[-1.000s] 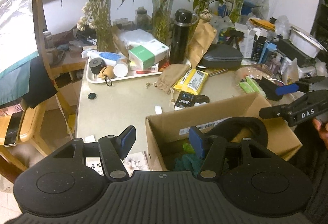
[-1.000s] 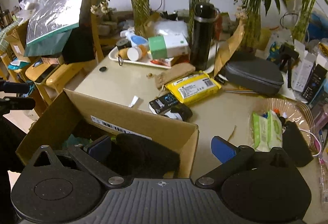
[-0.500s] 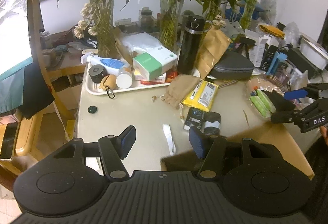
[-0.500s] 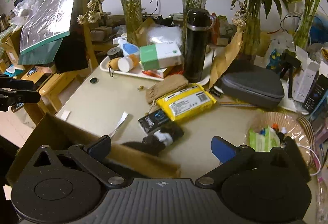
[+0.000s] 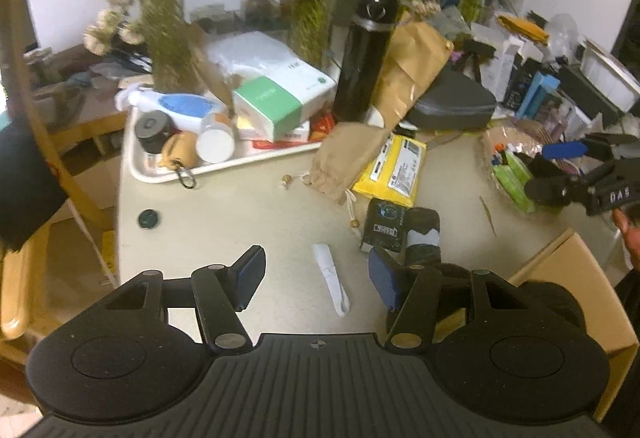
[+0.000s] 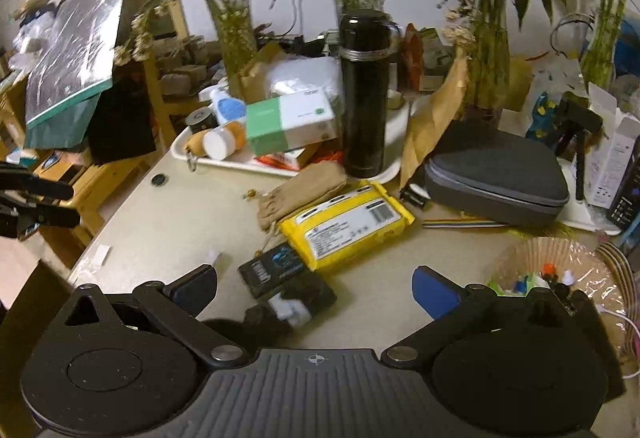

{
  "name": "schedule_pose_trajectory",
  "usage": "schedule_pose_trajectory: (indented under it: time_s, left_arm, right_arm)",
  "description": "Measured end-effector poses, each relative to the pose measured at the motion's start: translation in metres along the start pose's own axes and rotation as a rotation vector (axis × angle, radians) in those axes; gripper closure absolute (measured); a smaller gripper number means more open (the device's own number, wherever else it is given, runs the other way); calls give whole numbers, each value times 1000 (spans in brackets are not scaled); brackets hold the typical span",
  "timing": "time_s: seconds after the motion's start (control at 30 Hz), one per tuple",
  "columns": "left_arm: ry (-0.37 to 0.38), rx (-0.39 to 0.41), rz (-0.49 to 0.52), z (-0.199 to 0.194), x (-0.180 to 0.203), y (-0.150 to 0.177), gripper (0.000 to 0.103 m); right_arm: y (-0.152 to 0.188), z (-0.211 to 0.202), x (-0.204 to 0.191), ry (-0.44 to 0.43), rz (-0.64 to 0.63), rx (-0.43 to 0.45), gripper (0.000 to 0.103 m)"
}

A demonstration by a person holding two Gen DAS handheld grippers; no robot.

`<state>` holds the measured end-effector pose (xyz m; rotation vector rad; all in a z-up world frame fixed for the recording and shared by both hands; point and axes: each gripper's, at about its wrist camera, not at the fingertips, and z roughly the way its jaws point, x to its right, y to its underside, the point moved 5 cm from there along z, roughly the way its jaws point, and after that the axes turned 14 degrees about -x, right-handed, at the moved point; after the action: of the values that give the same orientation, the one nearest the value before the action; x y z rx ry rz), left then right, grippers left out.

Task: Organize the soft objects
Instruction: 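Move both tools back over the desk toward the white strip and black roll, then close the left tool on the small white paper strip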

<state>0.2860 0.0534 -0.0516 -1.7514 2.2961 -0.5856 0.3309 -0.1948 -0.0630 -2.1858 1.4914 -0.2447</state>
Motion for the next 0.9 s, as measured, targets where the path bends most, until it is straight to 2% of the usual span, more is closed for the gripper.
schedule_pose_trajectory:
  time_s: [0.23,0.57,0.77,0.9]
  left_arm:
    - [33,-74,70,49,-8,-13,47]
    - [123,-170,147,100,-12,-18,47]
    - [134,-251,210,133,-3,-15,48]
    - [141,-278,256,148,3,-13,50]
  right_arm:
    - [-6,7,20,6,54,17,0]
    - [-13,20,27,100,15,7,0]
    - [-16,26,31,53,74,-11,0]
    - [-17,28,29,63,71,-14,0]
